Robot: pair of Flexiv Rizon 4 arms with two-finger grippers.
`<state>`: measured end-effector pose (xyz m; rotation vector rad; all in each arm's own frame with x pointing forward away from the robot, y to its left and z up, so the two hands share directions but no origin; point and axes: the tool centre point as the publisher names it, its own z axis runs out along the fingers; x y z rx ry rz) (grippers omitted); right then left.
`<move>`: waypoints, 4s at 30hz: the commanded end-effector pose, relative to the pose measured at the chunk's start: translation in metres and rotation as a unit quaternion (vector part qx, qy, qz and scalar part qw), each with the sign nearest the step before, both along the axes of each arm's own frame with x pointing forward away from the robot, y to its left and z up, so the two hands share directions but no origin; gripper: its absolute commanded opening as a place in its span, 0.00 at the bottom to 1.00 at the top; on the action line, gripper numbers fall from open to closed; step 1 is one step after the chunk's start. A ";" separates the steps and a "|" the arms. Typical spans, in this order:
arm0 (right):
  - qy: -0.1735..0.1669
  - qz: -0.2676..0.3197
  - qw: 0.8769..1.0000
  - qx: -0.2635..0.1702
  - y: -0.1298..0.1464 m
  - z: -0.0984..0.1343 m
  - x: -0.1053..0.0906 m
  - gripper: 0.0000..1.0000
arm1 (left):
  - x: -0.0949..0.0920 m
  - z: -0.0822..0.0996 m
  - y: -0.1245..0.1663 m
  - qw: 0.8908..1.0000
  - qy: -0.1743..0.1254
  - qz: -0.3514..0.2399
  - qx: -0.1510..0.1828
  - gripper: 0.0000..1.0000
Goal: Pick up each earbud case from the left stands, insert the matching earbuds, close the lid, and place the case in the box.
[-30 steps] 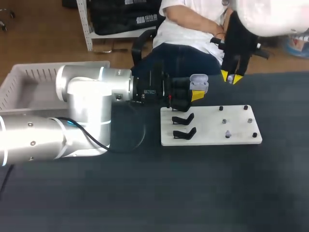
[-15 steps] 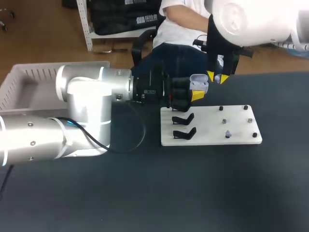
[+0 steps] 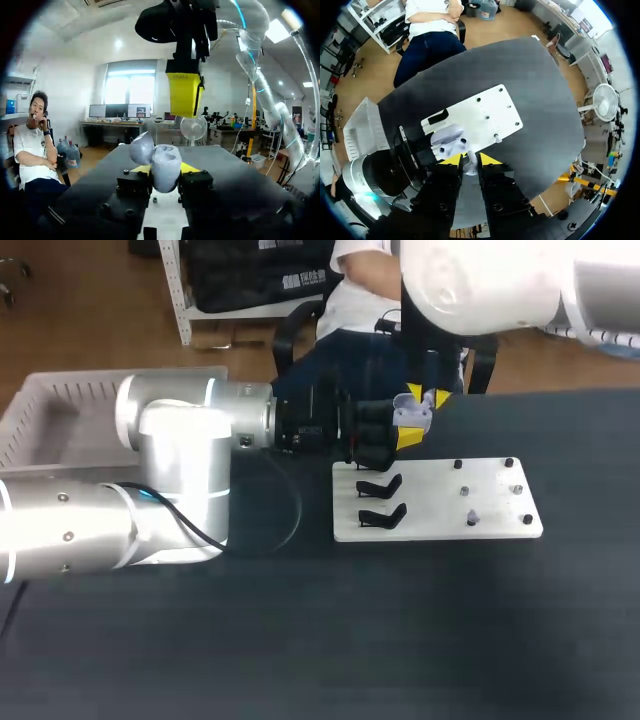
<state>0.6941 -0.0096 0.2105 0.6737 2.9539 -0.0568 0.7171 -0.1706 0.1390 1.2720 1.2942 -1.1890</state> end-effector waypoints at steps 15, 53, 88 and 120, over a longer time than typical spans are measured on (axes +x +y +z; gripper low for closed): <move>0.008 0.008 1.000 -0.010 0.009 -0.010 0.007 0.00 | -0.002 -0.001 0.000 1.000 -0.002 0.003 -0.003 0.00; 0.020 0.008 1.000 -0.012 0.004 -0.024 0.012 0.00 | -0.002 -0.001 0.000 1.000 -0.002 0.003 -0.003 0.00; 0.025 0.012 0.999 -0.023 0.006 -0.030 0.010 0.29 | -0.002 -0.001 0.000 1.000 -0.002 0.003 -0.003 0.00; 0.022 0.002 1.000 -0.014 0.004 -0.021 -0.017 0.38 | -0.002 -0.001 0.000 1.000 -0.002 0.003 -0.003 0.00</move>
